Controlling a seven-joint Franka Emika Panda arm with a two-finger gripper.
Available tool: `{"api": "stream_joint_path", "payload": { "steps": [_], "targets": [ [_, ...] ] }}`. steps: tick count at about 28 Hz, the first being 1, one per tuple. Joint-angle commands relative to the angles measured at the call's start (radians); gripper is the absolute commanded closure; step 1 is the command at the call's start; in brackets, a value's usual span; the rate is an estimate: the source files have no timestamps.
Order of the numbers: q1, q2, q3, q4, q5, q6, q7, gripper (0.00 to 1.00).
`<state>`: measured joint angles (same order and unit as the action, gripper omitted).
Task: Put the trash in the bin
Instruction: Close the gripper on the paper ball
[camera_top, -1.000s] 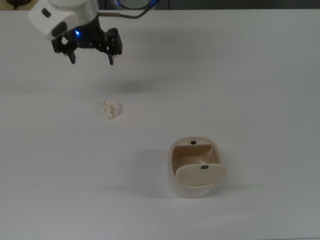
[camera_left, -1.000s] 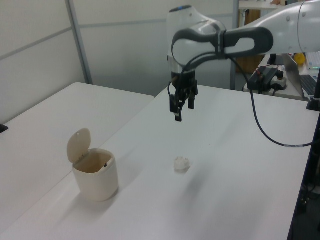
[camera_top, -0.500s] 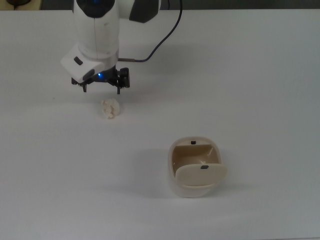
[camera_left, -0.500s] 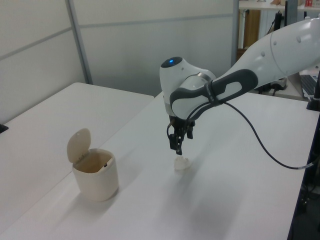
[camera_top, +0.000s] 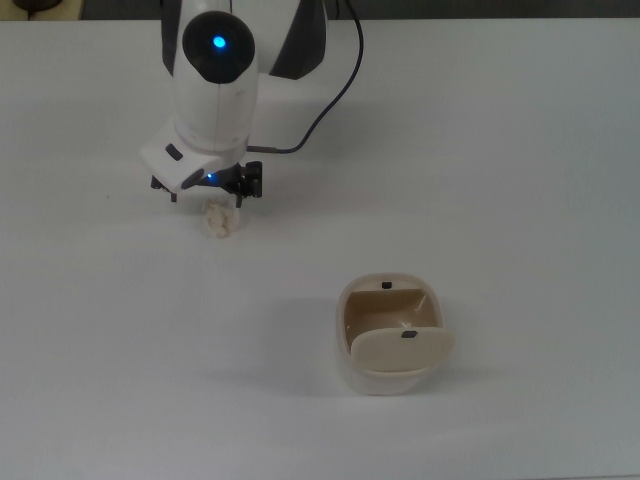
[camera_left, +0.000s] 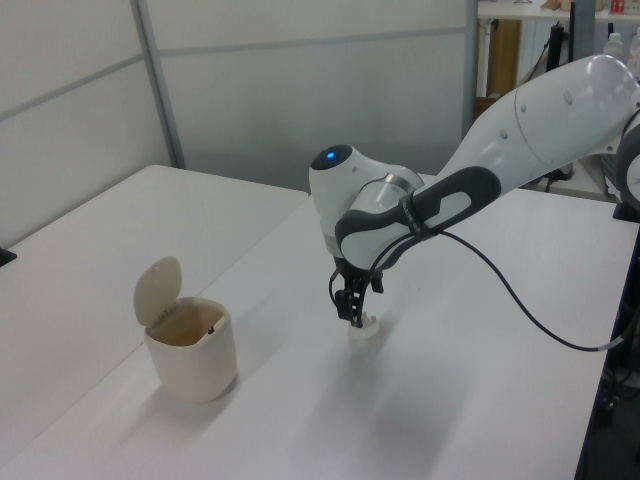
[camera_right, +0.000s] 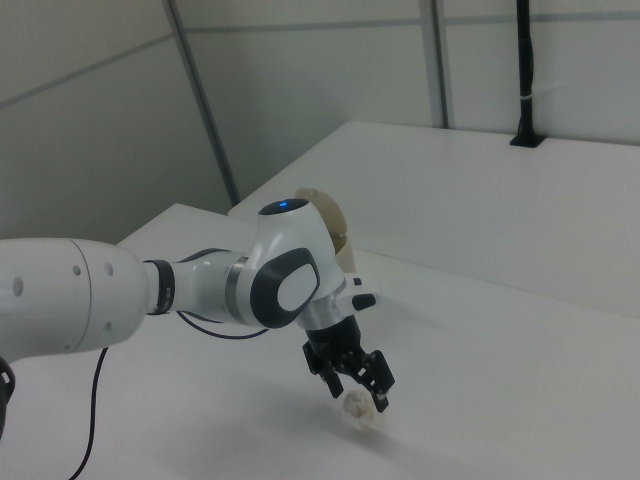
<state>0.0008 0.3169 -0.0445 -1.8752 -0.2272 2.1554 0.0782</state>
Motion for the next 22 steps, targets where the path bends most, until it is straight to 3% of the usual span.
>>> {"api": "stream_joint_path", "payload": {
  "steps": [1,5,8,11,12,15,17,22],
  "targets": [
    [0.016,0.027,-0.003,-0.016,-0.046,0.041,0.057,0.00],
    [0.018,0.045,-0.003,-0.016,-0.069,0.046,0.077,0.00],
    [0.018,0.056,-0.003,-0.016,-0.083,0.047,0.084,0.15],
    [0.018,0.057,-0.003,-0.016,-0.093,0.047,0.084,0.45],
    [0.018,0.057,-0.002,-0.016,-0.093,0.047,0.084,0.68],
    [0.018,0.057,-0.002,-0.016,-0.095,0.047,0.084,0.91],
    [0.019,0.056,-0.002,-0.016,-0.095,0.047,0.084,0.99],
    [0.025,0.047,-0.002,-0.007,-0.090,0.043,0.087,1.00]
  ]
}}
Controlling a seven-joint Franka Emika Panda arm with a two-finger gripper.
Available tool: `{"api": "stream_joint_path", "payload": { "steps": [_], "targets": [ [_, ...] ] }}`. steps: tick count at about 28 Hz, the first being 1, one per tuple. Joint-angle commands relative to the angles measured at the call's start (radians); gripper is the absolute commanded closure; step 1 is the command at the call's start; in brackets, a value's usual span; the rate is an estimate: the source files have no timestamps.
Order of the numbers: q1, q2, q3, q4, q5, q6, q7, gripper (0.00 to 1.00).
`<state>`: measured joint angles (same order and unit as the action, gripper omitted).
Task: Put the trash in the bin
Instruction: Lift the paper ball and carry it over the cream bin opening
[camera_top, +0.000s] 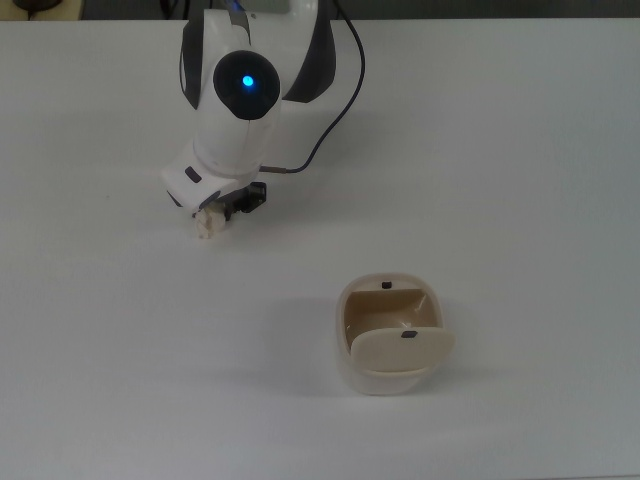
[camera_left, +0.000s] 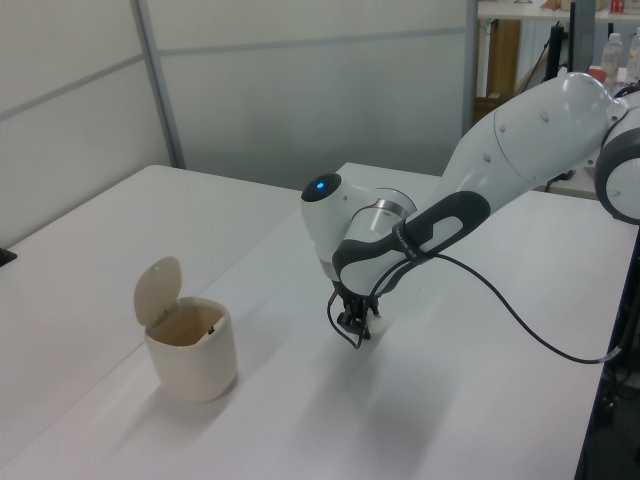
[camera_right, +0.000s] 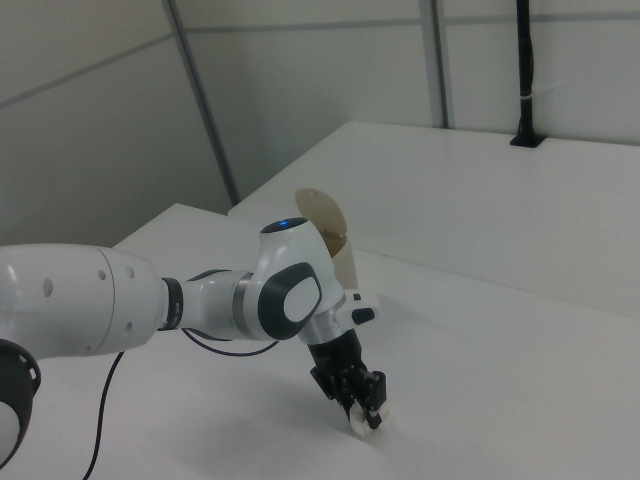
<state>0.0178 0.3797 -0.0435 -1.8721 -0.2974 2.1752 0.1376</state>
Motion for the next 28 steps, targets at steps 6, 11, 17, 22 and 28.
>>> {"api": "stream_joint_path", "payload": {
  "steps": [6,11,17,22,28],
  "targets": [
    [0.008,-0.059,0.005,0.018,0.007,0.011,0.033,1.00],
    [0.008,-0.093,0.025,0.057,0.067,0.009,0.045,1.00],
    [0.008,-0.097,0.063,0.143,0.095,-0.017,0.106,0.99],
    [0.008,-0.087,0.103,0.189,0.098,-0.008,0.168,0.99],
    [0.008,-0.050,0.151,0.248,0.112,0.032,0.247,0.98]
  ]
}}
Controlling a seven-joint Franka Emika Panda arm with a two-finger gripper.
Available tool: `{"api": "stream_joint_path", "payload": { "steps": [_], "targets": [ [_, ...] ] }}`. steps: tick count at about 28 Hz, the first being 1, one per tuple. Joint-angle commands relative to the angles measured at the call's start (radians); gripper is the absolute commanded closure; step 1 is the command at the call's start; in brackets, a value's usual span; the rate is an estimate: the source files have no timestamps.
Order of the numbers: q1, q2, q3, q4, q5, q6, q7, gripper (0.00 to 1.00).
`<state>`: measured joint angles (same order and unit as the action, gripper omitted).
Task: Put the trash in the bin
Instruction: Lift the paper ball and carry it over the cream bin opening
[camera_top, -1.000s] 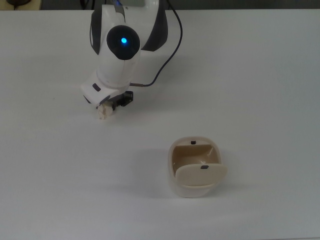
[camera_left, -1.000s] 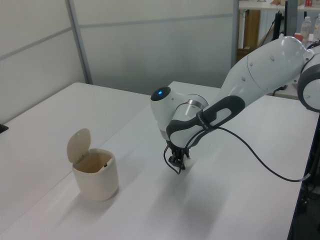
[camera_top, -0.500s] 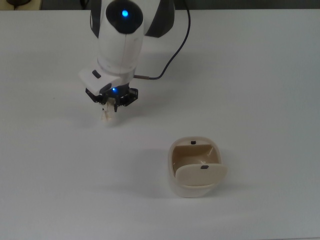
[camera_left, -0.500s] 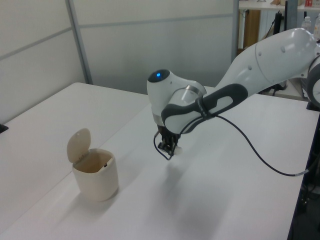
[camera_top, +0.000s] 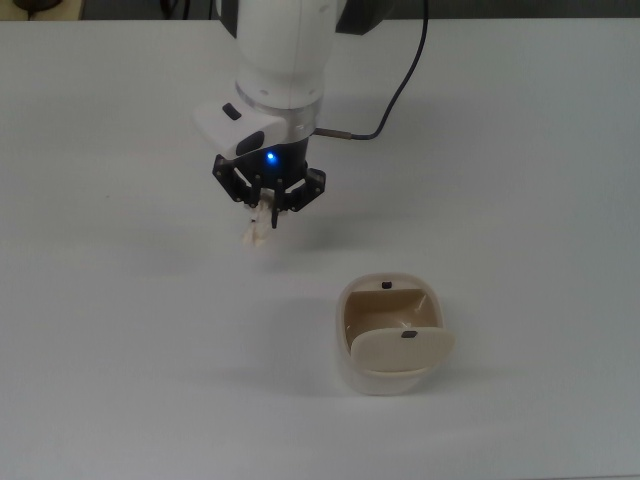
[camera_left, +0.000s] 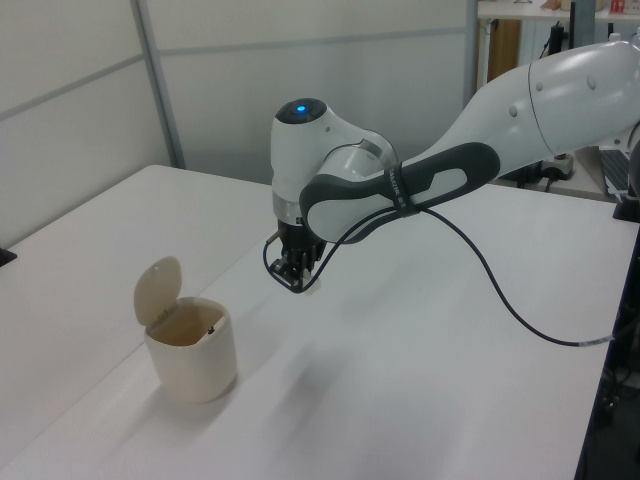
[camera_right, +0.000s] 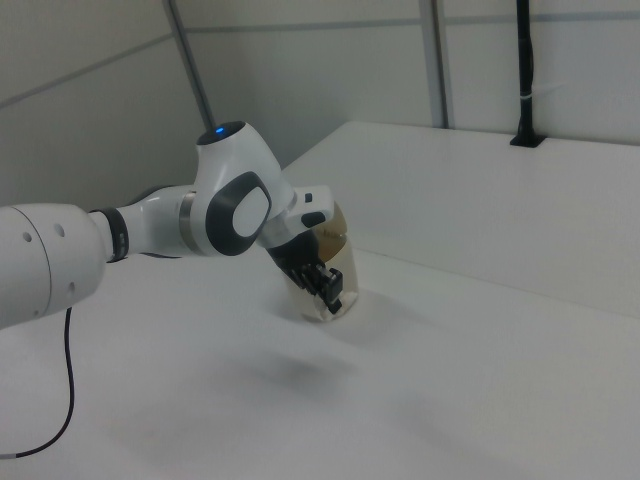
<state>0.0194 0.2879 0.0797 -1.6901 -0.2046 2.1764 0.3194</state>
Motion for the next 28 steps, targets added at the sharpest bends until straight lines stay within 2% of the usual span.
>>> {"api": "stream_joint_path", "payload": {
  "steps": [1,5,8,12,16,17,20,21,22,23,24,28],
  "targets": [
    [0.007,0.048,0.037,0.072,0.017,0.045,0.081,0.98],
    [0.010,0.056,0.060,0.084,0.010,0.134,0.171,0.97],
    [0.043,0.069,0.063,0.086,-0.001,0.204,0.236,0.96],
    [0.068,0.115,0.061,0.131,-0.018,0.241,0.305,0.89],
    [0.100,0.192,0.058,0.208,-0.078,0.249,0.412,0.83],
    [0.111,0.214,0.057,0.226,-0.111,0.250,0.464,0.82],
    [0.122,0.234,0.057,0.244,-0.153,0.269,0.533,0.81],
    [0.123,0.238,0.057,0.247,-0.159,0.279,0.553,0.78],
    [0.123,0.240,0.057,0.248,-0.167,0.289,0.570,0.69],
    [0.125,0.243,0.057,0.248,-0.173,0.299,0.602,0.13],
    [0.125,0.243,0.057,0.248,-0.177,0.299,0.615,0.00],
    [0.125,0.243,0.055,0.248,-0.199,0.299,0.627,0.00]
  ]
}}
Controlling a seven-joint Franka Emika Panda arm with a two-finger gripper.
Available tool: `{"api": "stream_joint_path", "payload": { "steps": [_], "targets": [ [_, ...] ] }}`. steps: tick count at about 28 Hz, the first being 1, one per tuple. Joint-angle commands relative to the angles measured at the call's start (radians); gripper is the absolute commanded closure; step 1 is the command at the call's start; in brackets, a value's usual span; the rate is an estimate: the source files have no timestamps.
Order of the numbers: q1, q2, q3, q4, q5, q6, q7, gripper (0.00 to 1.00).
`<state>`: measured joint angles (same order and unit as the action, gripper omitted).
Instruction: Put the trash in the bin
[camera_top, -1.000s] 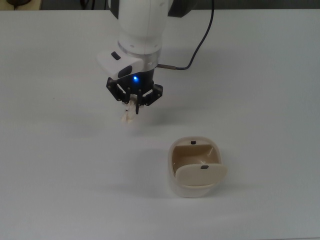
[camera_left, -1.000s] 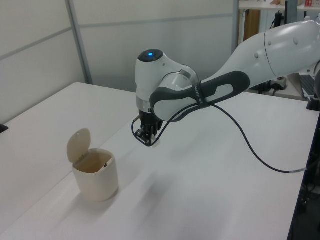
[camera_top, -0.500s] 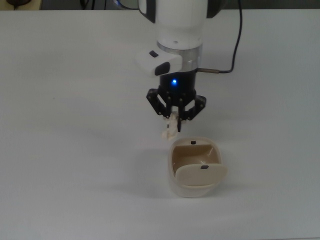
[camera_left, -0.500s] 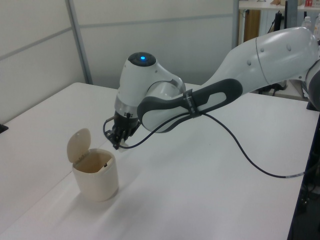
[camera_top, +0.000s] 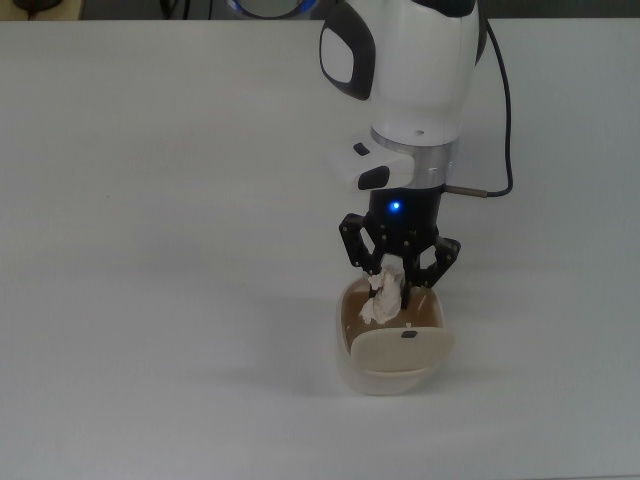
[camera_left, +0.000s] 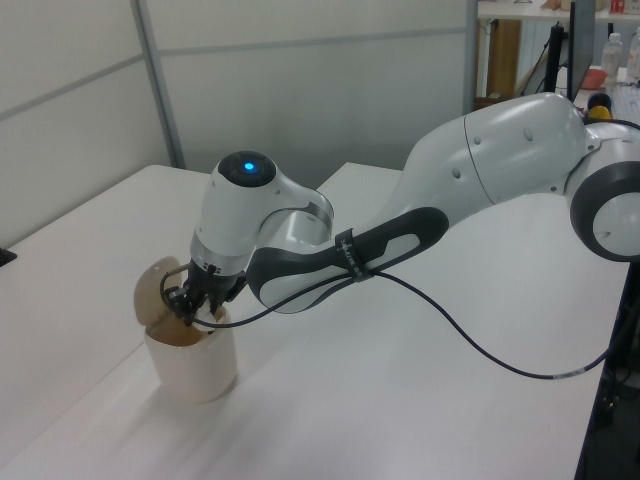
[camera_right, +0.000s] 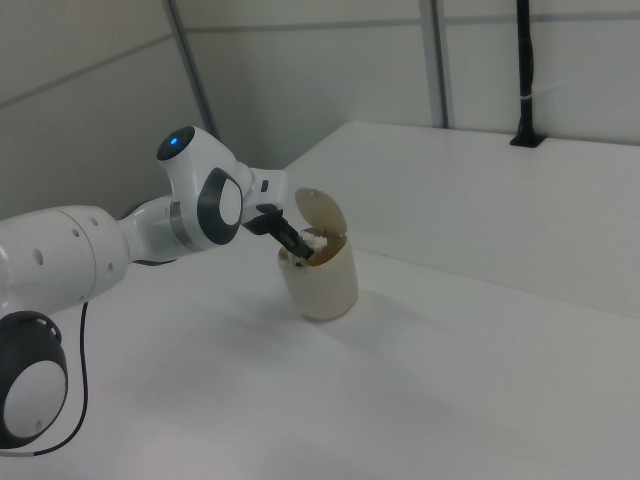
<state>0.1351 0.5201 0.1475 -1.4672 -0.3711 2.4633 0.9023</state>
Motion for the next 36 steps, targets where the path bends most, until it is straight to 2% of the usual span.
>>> {"api": "stream_joint_path", "payload": {
  "steps": [1,10,14,16,17,18,20,21,22,29,36],
  "targets": [
    [0.008,0.011,-0.012,0.025,-0.031,0.013,0.044,0.00],
    [0.005,-0.015,-0.016,0.025,-0.029,-0.004,0.037,0.00],
    [-0.005,-0.051,-0.011,0.011,-0.008,-0.133,-0.031,0.00],
    [-0.008,-0.055,-0.009,0.016,0.017,-0.206,-0.086,0.00],
    [-0.011,-0.066,-0.012,0.018,0.065,-0.265,-0.156,0.00],
    [-0.014,-0.077,-0.016,0.018,0.093,-0.294,-0.195,0.00],
    [-0.018,-0.098,-0.019,0.018,0.136,-0.367,-0.271,0.00],
    [-0.032,-0.121,-0.019,0.018,0.165,-0.451,-0.346,0.00],
    [-0.041,-0.132,-0.019,0.018,0.176,-0.493,-0.380,0.00],
    [-0.098,-0.196,-0.019,0.018,0.219,-0.704,-0.577,0.00],
    [-0.164,-0.224,-0.020,0.019,0.219,-0.814,-0.703,0.00]
  ]
}}
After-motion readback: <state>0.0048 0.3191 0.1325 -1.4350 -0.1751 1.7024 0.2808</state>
